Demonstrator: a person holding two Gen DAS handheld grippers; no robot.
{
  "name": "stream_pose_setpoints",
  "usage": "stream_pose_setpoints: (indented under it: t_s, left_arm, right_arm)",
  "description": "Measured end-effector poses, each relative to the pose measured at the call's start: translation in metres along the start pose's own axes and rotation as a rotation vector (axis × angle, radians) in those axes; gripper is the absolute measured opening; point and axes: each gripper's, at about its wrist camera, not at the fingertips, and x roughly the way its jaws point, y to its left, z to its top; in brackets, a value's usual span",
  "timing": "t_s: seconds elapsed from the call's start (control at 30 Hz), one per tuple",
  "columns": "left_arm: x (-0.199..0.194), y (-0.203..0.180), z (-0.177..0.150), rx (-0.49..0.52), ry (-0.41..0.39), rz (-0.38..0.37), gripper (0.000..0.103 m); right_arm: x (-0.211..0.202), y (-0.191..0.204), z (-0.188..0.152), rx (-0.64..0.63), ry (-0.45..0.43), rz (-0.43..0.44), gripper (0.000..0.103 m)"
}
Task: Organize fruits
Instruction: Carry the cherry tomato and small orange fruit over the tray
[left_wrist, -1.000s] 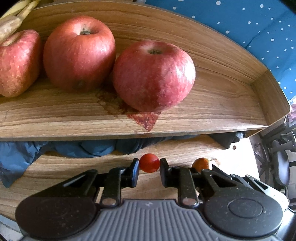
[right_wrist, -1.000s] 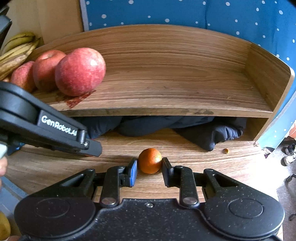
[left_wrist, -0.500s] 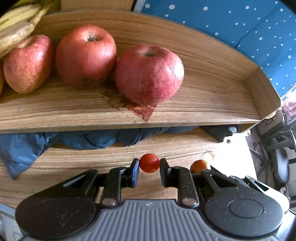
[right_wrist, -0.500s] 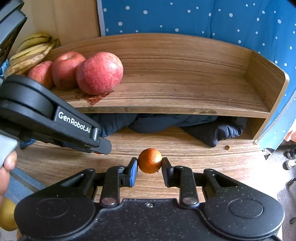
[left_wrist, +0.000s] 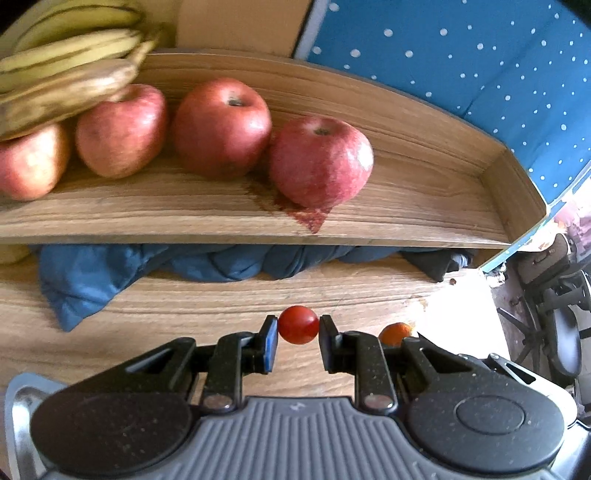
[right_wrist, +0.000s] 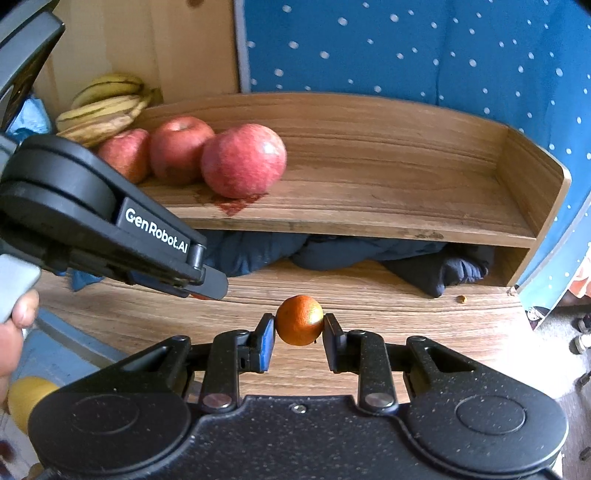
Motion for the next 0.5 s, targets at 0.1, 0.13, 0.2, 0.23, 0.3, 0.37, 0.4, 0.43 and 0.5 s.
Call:
stream_pose_setpoints:
  t_s: [0.1,0.13,0.2,0.23,0.3,0.37,0.4,0.43,0.5]
  left_arm:
    - [-0.009,0.007,-0.007,-0.017,-0.008,0.013,0.026]
    - [-0.011,0.01,-0.009,-0.024,-0.01,0.018,0.026]
    - [-0.015,0.014,-0.014,-0.037,-0.012,0.028,0.026]
    - [-0.017,0.017,-0.016,-0.044,-0.013,0.033,0.026]
    - [-0.02,0.022,-0.021,-0.057,-0.014,0.042,0.026]
    - [-0.023,0.026,-0.025,-0.07,-0.015,0.05,0.026]
    - [-0.025,0.029,-0.027,-0.076,-0.015,0.053,0.026]
    - [-0.026,0.031,-0.029,-0.082,-0.016,0.057,0.026]
    - [-0.03,0.036,-0.034,-0.092,-0.016,0.063,0.026]
  right_arm:
    - [-0.007,0.007,-0.002,-0.012,-0.01,0.017,0.029]
    - [-0.009,0.01,-0.003,-0.018,-0.013,0.023,0.029]
    - [-0.014,0.014,-0.005,-0.029,-0.016,0.036,0.029]
    - [-0.015,0.016,-0.006,-0.034,-0.017,0.042,0.029]
    - [-0.018,0.021,-0.008,-0.045,-0.018,0.056,0.029]
    - [-0.02,0.025,-0.01,-0.056,-0.018,0.068,0.029]
    - [-0.022,0.028,-0.011,-0.061,-0.017,0.075,0.029]
    - [-0.023,0.03,-0.012,-0.066,-0.017,0.081,0.029]
    - [-0.024,0.034,-0.014,-0.076,-0.014,0.092,0.029]
